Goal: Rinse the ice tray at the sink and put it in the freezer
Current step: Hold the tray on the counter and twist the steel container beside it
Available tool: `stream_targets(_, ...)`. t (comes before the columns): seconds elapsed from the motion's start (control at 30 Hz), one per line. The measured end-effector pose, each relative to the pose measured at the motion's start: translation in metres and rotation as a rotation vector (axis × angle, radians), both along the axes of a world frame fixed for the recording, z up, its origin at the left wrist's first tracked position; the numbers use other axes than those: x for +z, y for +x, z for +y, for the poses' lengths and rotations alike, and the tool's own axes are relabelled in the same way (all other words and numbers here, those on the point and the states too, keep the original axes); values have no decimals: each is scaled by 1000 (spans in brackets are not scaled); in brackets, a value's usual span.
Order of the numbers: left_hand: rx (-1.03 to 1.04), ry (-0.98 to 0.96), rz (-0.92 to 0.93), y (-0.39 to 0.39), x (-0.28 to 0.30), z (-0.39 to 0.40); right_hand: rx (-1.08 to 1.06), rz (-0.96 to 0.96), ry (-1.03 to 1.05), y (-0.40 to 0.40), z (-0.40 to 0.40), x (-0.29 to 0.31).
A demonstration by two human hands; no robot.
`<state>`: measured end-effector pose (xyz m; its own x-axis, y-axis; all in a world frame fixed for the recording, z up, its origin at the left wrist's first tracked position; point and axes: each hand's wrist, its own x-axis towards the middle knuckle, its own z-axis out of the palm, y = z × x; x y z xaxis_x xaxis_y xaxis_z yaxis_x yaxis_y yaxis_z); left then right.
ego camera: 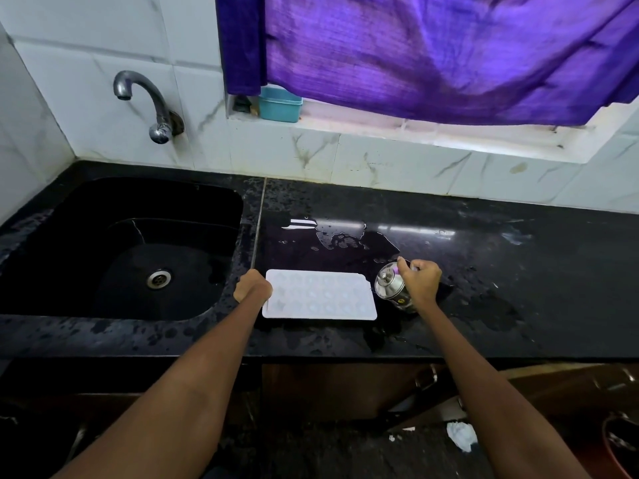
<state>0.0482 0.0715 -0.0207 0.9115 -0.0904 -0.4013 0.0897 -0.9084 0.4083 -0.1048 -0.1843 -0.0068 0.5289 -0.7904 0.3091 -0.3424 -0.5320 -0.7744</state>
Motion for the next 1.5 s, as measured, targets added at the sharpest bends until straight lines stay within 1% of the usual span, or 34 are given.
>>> stream_targets(0.27, 1, 10, -1, 0, 1, 0, -8, -23, -4, 4, 2, 8)
stream_targets(0.33, 1, 10, 1, -1, 1, 1, -38, -69, 68, 4, 2, 8)
stream_targets(0.43, 2, 0, 5, 0, 0, 1, -148, -192, 279, 8, 1, 11)
stream_targets(0.53, -1, -8, 11, 0, 0, 1, -172, -196, 341, 15, 0, 16)
stream_targets(0.67, 0, -18, 16, 1, -1, 2, -119, -154, 284, 24, 6, 17)
stream_targets(0.83, -2, -31, 27, 2, -1, 3, -11, -55, 79, 29, 19, 12)
stream_targets(0.97, 3, -34, 28, 2, -1, 3, 41, 26, -24, 29, 23, 8)
stream_targets(1.27, 5, -29, 36, 4, -1, 3, 54, 62, -85, 31, 26, 11)
stream_targets(1.5, 10, -27, 28, 3, -2, 2, 50, 56, -81, 31, 26, 10)
